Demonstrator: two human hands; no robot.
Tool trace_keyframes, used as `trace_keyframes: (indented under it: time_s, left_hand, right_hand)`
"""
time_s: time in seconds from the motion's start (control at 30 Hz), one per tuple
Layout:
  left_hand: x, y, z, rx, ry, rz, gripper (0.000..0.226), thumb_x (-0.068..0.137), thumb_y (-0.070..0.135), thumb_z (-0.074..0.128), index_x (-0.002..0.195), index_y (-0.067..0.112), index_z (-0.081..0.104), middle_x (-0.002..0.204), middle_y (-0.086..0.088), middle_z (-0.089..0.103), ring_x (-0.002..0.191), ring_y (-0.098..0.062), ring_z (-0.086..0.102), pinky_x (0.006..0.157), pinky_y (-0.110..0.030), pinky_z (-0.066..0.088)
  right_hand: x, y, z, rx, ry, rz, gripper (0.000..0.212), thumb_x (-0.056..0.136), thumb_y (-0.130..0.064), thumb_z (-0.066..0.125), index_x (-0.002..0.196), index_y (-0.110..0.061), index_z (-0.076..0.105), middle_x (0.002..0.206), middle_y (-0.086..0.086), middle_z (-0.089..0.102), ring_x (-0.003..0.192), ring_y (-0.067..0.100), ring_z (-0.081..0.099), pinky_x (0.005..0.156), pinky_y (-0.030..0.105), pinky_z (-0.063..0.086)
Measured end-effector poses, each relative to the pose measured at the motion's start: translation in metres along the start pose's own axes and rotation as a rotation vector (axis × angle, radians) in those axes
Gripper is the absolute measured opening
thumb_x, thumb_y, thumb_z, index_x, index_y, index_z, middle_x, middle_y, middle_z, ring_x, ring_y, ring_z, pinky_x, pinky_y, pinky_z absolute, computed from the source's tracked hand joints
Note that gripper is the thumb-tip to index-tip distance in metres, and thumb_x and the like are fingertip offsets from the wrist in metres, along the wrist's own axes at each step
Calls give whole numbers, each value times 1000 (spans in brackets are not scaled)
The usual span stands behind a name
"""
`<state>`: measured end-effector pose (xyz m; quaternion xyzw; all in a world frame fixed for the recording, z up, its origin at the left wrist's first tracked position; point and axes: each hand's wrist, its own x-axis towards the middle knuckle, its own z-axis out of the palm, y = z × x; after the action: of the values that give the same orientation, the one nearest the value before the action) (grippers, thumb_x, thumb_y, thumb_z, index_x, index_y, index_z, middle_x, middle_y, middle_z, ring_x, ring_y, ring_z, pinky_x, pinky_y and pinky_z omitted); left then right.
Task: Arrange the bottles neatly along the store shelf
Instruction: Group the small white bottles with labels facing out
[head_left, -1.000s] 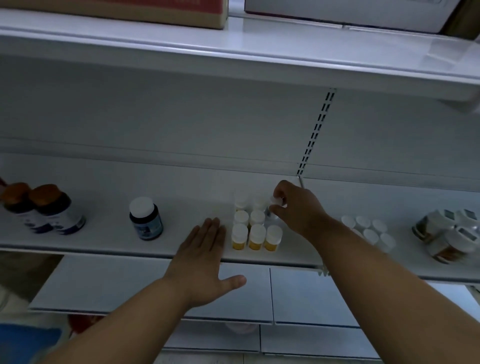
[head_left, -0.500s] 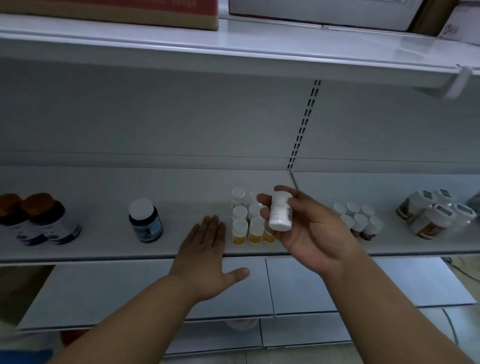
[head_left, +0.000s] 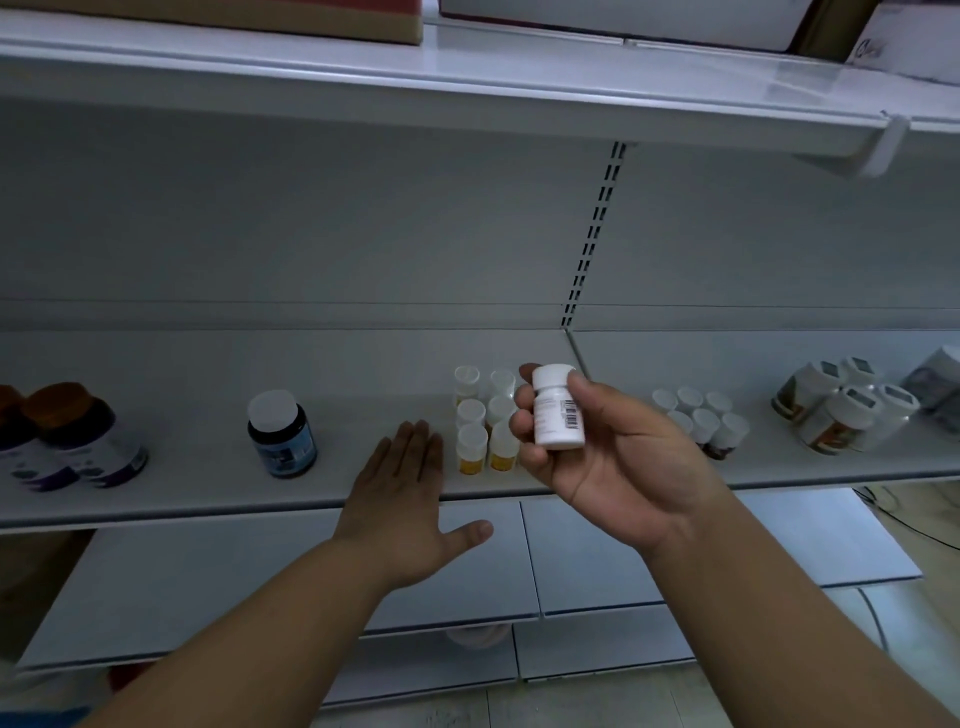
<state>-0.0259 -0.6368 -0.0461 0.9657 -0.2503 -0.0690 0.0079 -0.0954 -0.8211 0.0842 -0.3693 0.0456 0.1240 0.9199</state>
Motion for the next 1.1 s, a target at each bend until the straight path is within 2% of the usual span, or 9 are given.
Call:
trace_keyframes:
  time_s: [0.1, 0.17, 0.3, 0.43, 0.5, 0.6, 0.7, 0.93, 1.1]
  left_hand:
    - [0, -1, 0, 6, 8, 0, 118, 70, 92, 9, 155, 13, -15, 162, -7, -24, 148, -21, -24, 112, -33, -20]
    - [0, -1, 0, 5, 6, 0, 117, 73, 91, 12, 155, 13, -16, 162, -7, -24, 148, -22, -23, 113, -33, -19]
    - [0, -2, 1, -13, 13, 7, 116, 74, 91, 15, 155, 13, -15, 162, -8, -22, 149, -22, -22, 118, -36, -15]
    - [0, -1, 1, -23, 22, 6, 118, 70, 92, 10, 155, 13, -14, 163, -7, -22, 149, -22, -22, 117, -35, -16]
    - [0, -1, 0, -17, 22, 7, 120, 68, 92, 7, 155, 13, -14, 162, -7, -22, 149, -22, -22, 117, -35, -16]
    - [0, -2, 1, -14, 26, 11, 118, 71, 92, 11, 155, 13, -14, 162, -8, -22, 149, -23, -22, 118, -36, -15]
    - [-1, -2, 1, -16, 25, 10, 116, 74, 91, 15, 155, 13, -14, 162, -7, -22, 149, -22, -23, 116, -35, -17]
    - [-1, -2, -1, -8, 13, 12, 115, 76, 90, 15, 155, 12, -14, 162, -8, -23, 148, -22, -23, 116, -34, -17]
    - [-1, -1, -1, -7, 12, 13, 120, 67, 91, 4, 155, 12, -16, 162, -8, -24, 148, -21, -23, 116, -34, -18]
  right_hand:
    - [0, 1, -3, 20, -7, 22, 53, 69, -13, 81, 114, 1, 56, 88, 13, 55, 74, 24, 60, 56, 29, 52]
    - [1, 4, -1, 36, -20, 44, 48, 77, -19, 74, 116, 0, 54, 90, 13, 54, 72, 22, 56, 52, 26, 46]
    - [3, 3, -1, 42, -7, 101, 46, 90, -28, 43, 122, 3, 54, 97, 17, 59, 80, 25, 57, 59, 28, 44]
    - [1, 2, -2, -15, -80, 57, 25, 87, -24, 62, 104, -6, 57, 94, 14, 61, 80, 26, 63, 59, 30, 50]
    - [1, 2, -2, -10, -122, 59, 31, 81, -26, 73, 99, -8, 55, 90, 13, 59, 73, 23, 60, 56, 28, 47]
    - [3, 2, 0, 5, -110, 85, 36, 89, -37, 58, 107, -6, 54, 90, 12, 57, 73, 22, 56, 58, 26, 41]
    - [4, 3, -2, -24, -84, 80, 35, 94, -34, 44, 112, -5, 52, 91, 12, 56, 74, 22, 55, 57, 26, 41]
    - [3, 2, -4, -122, -34, -15, 34, 96, -31, 44, 115, -4, 52, 86, 13, 57, 70, 22, 56, 56, 26, 44]
    - [8, -6, -15, -269, 41, -102, 32, 90, -29, 57, 107, -3, 53, 87, 14, 60, 71, 23, 59, 58, 29, 48]
